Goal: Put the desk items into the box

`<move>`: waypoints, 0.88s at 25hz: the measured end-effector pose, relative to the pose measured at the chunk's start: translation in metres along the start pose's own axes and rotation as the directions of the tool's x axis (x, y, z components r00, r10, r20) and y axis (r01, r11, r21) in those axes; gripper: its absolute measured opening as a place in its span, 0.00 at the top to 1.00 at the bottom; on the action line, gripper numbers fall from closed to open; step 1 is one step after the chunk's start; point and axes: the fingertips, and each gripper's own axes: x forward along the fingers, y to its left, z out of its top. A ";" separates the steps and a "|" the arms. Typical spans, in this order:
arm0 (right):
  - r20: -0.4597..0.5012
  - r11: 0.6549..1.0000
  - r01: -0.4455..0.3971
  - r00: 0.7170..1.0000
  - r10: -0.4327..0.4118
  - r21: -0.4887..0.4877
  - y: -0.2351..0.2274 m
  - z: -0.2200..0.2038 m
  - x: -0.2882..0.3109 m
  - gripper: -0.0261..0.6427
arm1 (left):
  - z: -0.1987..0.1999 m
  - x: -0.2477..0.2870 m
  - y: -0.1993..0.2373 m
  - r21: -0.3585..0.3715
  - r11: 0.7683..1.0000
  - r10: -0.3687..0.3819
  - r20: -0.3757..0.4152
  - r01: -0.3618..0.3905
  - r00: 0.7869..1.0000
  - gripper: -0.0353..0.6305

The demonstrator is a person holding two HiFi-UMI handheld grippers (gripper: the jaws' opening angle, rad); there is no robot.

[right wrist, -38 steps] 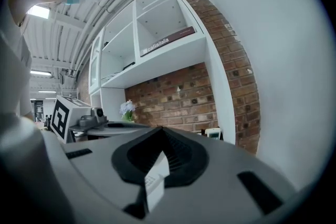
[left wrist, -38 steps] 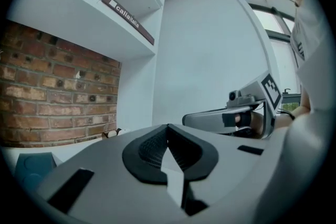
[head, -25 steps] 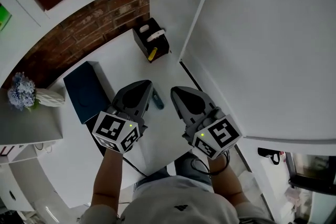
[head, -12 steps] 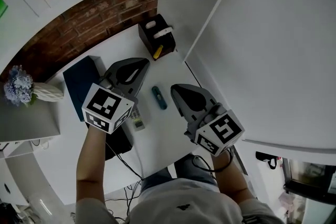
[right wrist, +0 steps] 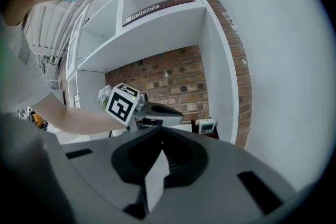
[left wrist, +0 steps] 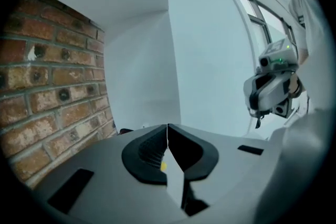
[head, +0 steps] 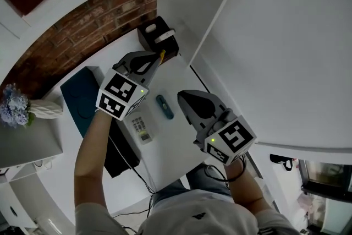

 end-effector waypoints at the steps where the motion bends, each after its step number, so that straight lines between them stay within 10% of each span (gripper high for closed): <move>1: -0.004 1.000 0.005 1.000 -0.005 0.000 -0.002 -0.001 0.001 0.95 | -0.009 0.006 -0.001 -0.001 1.000 0.001 -0.007 -0.001 1.000 0.93; 22: -0.053 0.998 0.058 0.997 -0.057 0.015 -0.018 -0.017 0.011 0.95 | -0.110 0.067 0.010 -0.068 0.991 0.105 -0.140 -0.116 0.985 0.75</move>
